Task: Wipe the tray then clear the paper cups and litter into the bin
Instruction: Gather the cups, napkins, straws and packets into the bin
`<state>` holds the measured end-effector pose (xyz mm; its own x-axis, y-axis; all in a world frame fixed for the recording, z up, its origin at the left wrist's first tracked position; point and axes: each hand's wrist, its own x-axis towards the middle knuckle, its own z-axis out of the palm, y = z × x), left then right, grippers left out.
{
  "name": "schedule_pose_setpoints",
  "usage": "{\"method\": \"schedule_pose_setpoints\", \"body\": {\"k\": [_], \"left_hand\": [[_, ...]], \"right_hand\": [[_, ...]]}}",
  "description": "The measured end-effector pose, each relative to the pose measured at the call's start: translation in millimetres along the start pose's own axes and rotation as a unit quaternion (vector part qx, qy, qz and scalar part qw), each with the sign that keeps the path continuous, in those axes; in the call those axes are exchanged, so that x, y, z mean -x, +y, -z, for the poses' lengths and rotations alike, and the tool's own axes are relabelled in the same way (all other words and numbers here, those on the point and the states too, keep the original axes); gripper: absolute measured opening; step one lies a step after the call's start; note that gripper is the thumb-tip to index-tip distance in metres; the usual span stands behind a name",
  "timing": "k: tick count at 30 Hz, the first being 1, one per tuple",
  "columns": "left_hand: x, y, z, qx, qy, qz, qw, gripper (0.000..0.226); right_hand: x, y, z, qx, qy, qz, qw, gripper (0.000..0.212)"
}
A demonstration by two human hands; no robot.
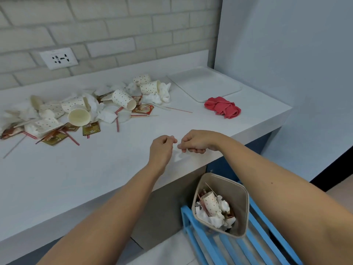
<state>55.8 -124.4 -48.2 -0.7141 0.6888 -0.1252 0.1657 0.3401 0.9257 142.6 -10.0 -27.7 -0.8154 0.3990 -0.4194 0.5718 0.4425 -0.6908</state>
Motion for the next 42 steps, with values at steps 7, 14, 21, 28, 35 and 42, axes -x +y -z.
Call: {"method": "schedule_pose_setpoints", "body": {"k": [7, 14, 21, 28, 35, 42], "left_hand": [[-18.3, -12.5, 86.2, 0.006, 0.067, 0.034, 0.997, 0.024], [-52.7, -38.4, 167.5, -0.011, 0.116, 0.045, 0.992, 0.022], [-97.2, -61.2, 242.0, -0.037, 0.138, 0.042, 0.989, 0.022], [-145.0, -73.7, 300.3, -0.036, 0.174, 0.031, 0.984, 0.019], [-176.7, -88.1, 340.6, -0.049, 0.175, 0.015, 0.983, 0.018], [-203.6, -93.9, 350.7, -0.059, 0.173, 0.003, 0.983, 0.018]], "right_hand": [[-37.9, -61.7, -20.0, 0.017, 0.005, 0.033, 0.999, 0.029], [-83.6, -122.6, -51.9, 0.023, -0.008, 0.057, 0.998, 0.026], [-137.0, -182.3, -70.1, 0.027, 0.018, 0.064, 0.997, 0.020], [-193.4, -235.9, -96.5, -0.007, 0.055, 0.083, 0.995, 0.018], [-239.8, -279.4, -129.6, -0.072, 0.067, 0.121, 0.988, 0.042], [-272.9, -295.3, -138.8, -0.100, 0.130, 0.075, 0.984, 0.053]]}}
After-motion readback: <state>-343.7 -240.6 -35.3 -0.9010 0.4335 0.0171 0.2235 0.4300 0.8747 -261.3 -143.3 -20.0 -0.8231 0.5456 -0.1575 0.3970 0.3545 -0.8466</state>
